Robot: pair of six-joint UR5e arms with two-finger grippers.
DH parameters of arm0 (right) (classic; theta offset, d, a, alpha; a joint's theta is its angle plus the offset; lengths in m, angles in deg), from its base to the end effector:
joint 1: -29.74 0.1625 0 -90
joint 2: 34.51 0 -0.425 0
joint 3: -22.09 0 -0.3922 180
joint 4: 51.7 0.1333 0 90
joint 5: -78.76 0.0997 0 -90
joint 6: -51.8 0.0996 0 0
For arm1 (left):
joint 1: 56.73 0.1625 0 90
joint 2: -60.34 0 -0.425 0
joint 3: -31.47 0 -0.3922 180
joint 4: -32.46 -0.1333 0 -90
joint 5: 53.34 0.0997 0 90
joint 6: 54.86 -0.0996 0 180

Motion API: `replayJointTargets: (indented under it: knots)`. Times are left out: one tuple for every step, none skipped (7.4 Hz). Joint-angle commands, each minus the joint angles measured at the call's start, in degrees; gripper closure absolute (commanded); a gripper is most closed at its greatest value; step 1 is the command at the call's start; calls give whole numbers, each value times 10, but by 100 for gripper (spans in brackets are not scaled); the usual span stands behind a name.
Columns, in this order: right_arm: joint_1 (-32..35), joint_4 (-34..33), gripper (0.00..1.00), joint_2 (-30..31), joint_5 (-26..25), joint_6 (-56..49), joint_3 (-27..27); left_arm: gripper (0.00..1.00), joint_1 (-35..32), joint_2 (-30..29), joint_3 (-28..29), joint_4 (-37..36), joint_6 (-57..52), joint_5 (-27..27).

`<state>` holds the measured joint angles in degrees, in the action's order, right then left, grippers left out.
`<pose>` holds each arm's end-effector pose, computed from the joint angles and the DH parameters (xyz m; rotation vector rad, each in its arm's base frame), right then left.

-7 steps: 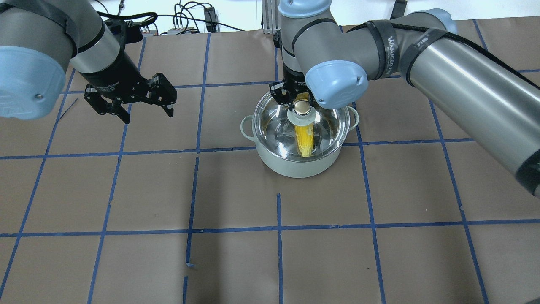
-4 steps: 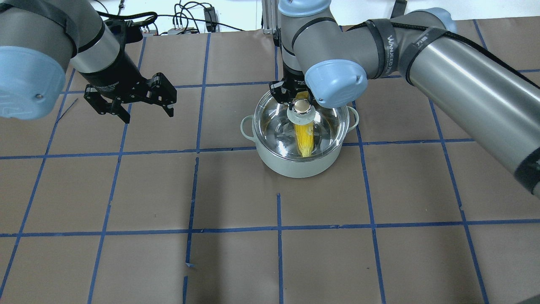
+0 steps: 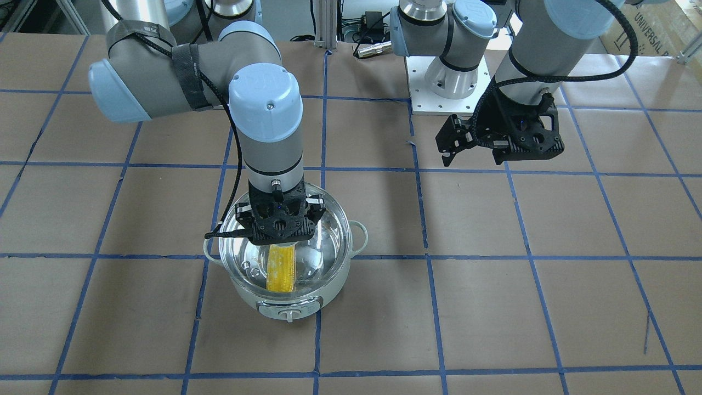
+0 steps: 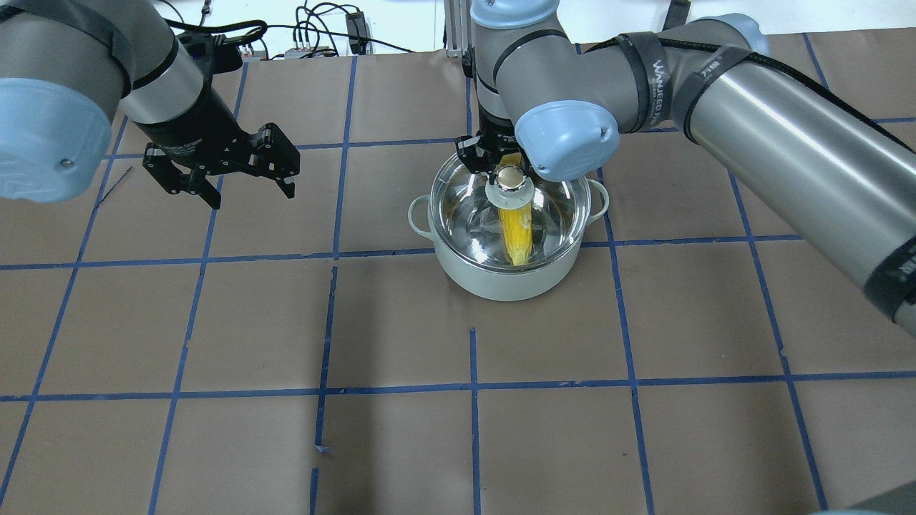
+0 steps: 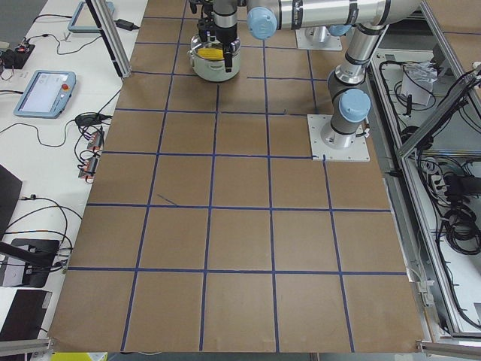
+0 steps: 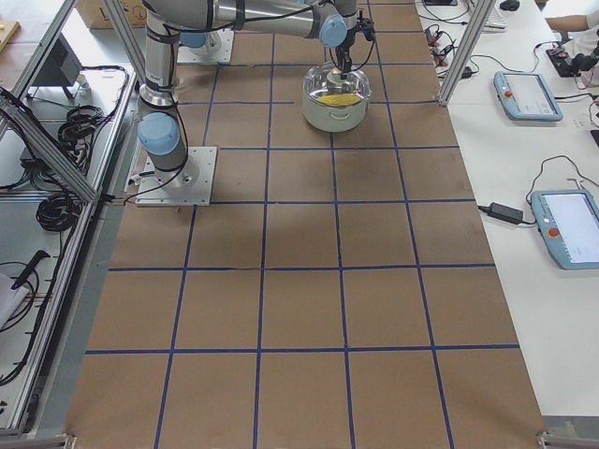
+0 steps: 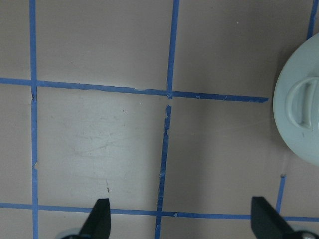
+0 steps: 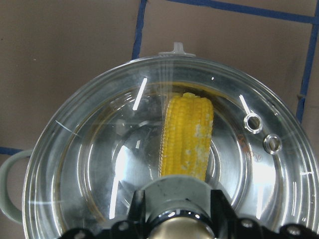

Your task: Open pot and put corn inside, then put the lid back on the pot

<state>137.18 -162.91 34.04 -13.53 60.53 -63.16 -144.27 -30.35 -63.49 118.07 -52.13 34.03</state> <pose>0.3147 -0.5702 0.3540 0.2343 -3.1088 0.1337 -0.1166 -0.4984 0.4472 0.1409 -3.0923 -0.0342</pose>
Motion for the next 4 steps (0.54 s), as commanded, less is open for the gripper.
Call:
replayJointTargets:
  knots:
    - [0, 0, 60, -7, -1, -5, 16, 0, 0, 0, 0, 0, 0, -1]
    - [0, 0, 42, -9, 0, -6, 16, 0, 0, 0, 0, 0, 0, -1]
    - [0, 1, 11, -8, -1, -7, 14, 0, 1, 0, 0, 0, 0, -1]
    - [0, 2, 0, -7, -1, -6, 10, 0, 0, 0, 0, 0, 0, -1]
